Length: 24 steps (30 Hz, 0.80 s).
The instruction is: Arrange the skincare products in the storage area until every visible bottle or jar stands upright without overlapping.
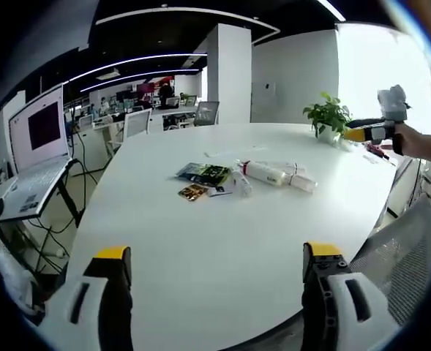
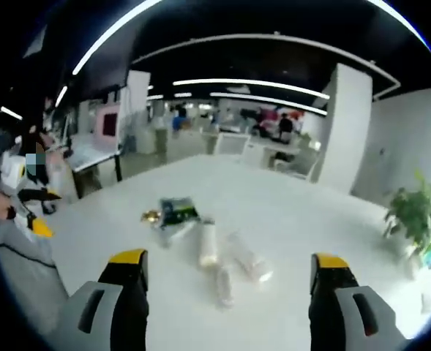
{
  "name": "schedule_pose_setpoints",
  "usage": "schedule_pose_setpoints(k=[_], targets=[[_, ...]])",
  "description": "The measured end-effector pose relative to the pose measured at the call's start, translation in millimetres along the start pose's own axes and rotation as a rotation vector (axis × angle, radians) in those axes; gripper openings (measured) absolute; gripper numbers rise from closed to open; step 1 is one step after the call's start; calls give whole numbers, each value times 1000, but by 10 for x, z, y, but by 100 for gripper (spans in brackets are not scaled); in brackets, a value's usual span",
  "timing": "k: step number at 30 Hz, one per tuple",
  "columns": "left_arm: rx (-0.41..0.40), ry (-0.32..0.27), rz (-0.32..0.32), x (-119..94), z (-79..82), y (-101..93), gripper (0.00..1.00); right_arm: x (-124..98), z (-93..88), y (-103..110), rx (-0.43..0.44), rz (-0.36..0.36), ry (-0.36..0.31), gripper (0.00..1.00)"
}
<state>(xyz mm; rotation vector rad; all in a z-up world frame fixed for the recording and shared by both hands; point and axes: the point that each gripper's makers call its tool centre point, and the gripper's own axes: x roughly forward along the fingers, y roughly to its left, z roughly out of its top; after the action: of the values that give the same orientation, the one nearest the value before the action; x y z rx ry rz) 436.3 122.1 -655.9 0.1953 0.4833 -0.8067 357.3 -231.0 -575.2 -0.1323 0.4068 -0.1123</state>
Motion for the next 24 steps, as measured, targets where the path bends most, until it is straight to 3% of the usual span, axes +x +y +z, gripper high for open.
schedule_pose_setpoints(k=[9, 18, 24], targets=[[11, 12, -8, 9, -20, -23, 92, 28, 270, -274, -79, -18, -25, 92], [7, 14, 0, 7, -23, -11, 90, 225, 280, -429, -154, 1, 25, 91], [14, 15, -5, 3, -30, -26, 90, 314, 540, -623, -218, -8, 10, 91]])
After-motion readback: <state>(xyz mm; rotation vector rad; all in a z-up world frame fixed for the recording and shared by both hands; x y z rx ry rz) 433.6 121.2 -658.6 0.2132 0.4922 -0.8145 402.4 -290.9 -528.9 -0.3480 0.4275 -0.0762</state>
